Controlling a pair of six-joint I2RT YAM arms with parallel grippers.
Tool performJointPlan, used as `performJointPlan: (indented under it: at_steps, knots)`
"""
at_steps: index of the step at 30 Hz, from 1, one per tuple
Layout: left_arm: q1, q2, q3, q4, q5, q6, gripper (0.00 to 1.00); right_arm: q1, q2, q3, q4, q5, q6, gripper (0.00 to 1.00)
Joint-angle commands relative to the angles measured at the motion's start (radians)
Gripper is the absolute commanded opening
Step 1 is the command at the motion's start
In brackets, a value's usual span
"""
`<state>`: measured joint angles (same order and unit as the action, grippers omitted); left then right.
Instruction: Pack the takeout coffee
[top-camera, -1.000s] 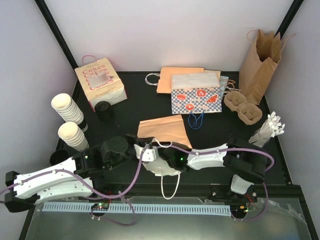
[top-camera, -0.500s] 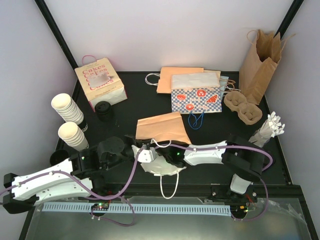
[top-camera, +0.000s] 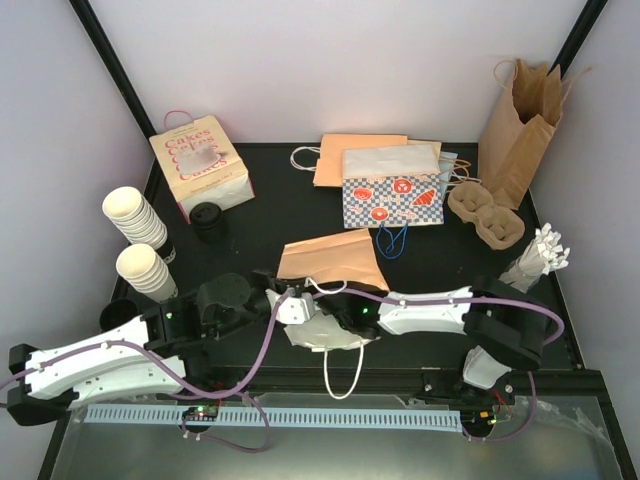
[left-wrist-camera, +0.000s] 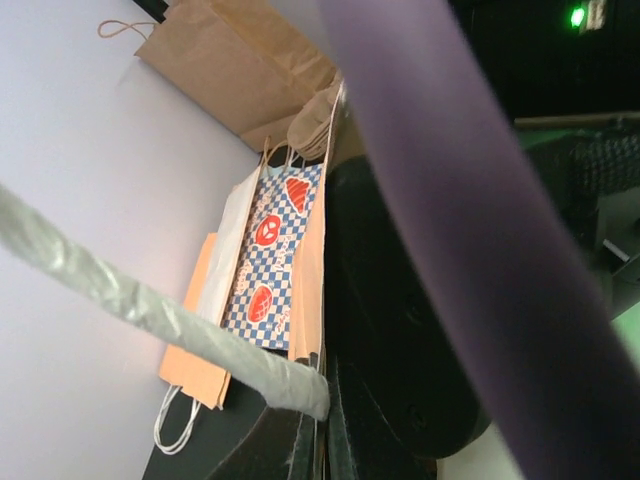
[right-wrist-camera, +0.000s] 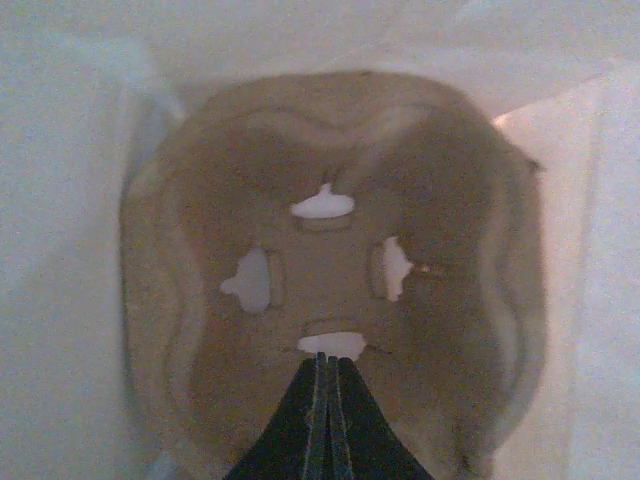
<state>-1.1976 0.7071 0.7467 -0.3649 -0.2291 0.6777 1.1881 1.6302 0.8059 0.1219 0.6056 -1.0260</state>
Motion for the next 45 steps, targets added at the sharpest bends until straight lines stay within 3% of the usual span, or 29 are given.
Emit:
performJointPlan:
  at_steps: [1,14,21,28,35,45]
  knots:
    - [-0.012,0.012,0.017,0.041,-0.003,-0.025,0.02,0.008,-0.110,0.039,-0.113,0.009,0.084,0.01]
    - [-0.003,0.026,0.021,0.038,-0.059,-0.032,0.02,0.022,-0.302,0.210,-0.599,-0.199,0.191,0.01]
    - [0.015,0.028,0.037,0.021,-0.079,-0.056,0.02,0.021,-0.361,0.307,-0.740,-0.290,0.203,0.01]
    - [0.035,0.035,0.070,-0.015,-0.067,-0.103,0.02,0.022,-0.419,0.332,-0.758,-0.330,0.198,0.01]
    - [0.061,0.040,0.079,-0.038,-0.060,-0.138,0.02,0.022,-0.506,0.331,-0.686,-0.435,0.234,0.01]
    - [0.104,0.045,0.094,-0.050,-0.059,-0.157,0.02,-0.006,-0.578,0.377,-0.600,-0.448,0.297,0.01]
